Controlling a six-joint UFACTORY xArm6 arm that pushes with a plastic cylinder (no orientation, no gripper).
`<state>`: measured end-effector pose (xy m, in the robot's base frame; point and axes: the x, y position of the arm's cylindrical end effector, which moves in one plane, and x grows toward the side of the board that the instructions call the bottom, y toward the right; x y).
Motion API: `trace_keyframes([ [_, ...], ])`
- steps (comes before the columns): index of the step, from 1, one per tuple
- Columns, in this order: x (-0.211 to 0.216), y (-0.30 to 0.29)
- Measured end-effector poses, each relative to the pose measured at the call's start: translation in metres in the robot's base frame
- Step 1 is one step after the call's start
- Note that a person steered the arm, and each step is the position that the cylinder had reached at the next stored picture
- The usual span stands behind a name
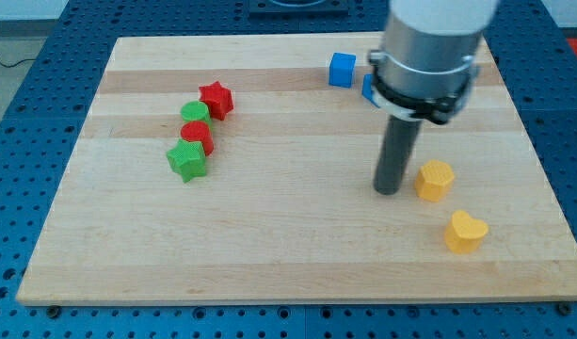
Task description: Move the yellow hexagon into the yellow heart
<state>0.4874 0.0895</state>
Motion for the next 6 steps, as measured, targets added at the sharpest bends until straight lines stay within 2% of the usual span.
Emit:
trace_keyframes([
  [1,-0.027,-0.003],
  [2,-0.032,0.024],
  [4,0.003,0.084],
  [6,0.016,0.091],
])
